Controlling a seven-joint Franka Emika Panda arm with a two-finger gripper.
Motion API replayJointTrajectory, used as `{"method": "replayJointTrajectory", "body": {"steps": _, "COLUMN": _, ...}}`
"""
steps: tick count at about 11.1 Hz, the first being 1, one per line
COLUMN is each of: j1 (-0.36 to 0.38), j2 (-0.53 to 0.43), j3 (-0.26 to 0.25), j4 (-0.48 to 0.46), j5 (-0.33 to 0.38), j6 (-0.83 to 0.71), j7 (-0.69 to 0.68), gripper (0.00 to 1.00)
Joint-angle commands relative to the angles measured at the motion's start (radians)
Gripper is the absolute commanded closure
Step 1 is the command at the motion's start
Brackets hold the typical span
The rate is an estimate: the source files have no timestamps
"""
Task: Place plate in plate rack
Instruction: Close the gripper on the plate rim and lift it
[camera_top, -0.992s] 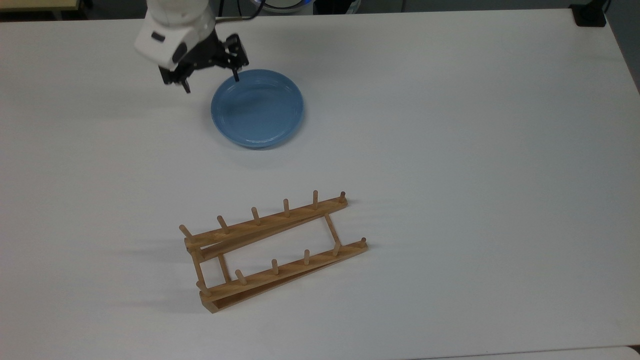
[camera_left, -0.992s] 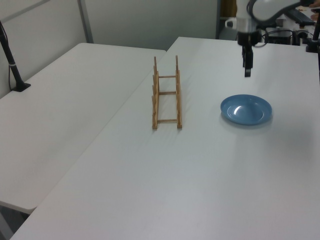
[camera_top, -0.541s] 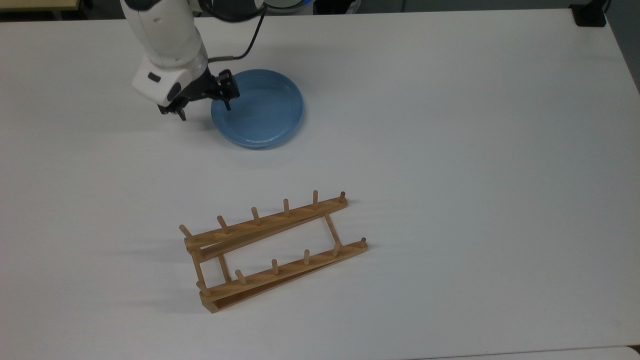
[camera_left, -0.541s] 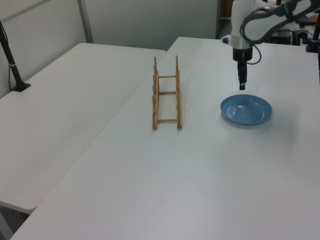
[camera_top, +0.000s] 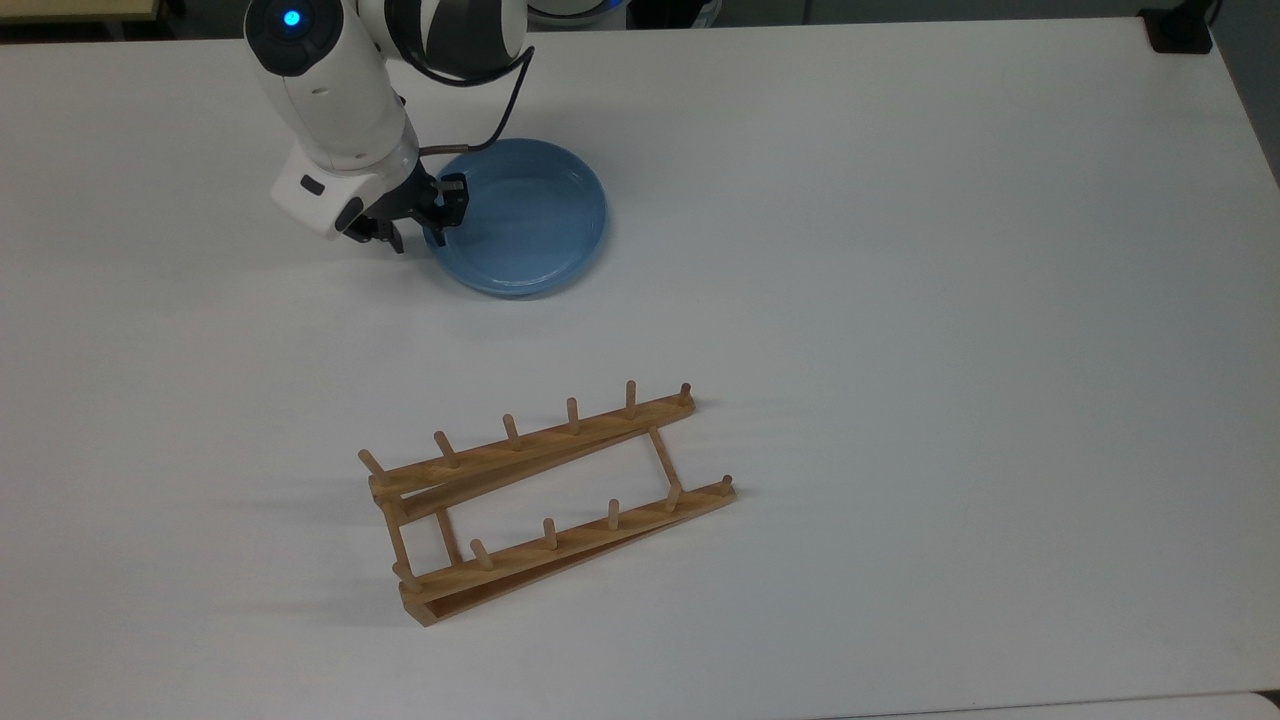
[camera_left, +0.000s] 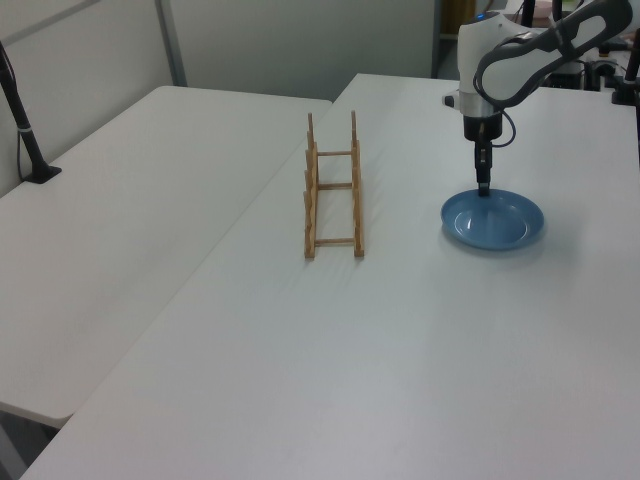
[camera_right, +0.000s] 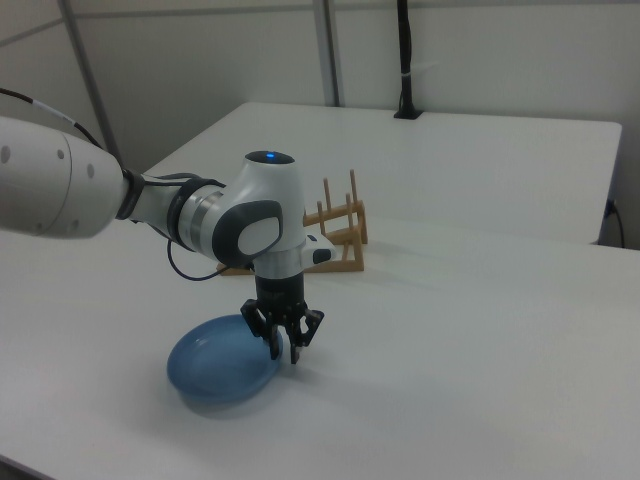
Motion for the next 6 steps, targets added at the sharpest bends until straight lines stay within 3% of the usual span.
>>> {"method": "replayJointTrajectory", "body": {"steps": 1, "j1": 0.018, "j2": -0.006, "j3": -0.003, "j4": -0.006, "j5": -0.003, "j6": 0.018, "j7": 0.075, "gripper": 1.0}}
{"method": "replayJointTrajectory", "body": {"steps": 3, "j1": 0.044, "j2": 0.006, "j3": -0.002, "j4": -0.001, "j5": -0.001, "j6": 0.019, "j7": 0.161, "gripper": 1.0}}
{"method": "replayJointTrajectory", "body": {"steps": 6, "j1": 0.044, "j2": -0.029, "j3": 0.006, "j4": 0.046, "j5": 0.002, "j6": -0.019, "j7": 0.175, "gripper": 1.0}}
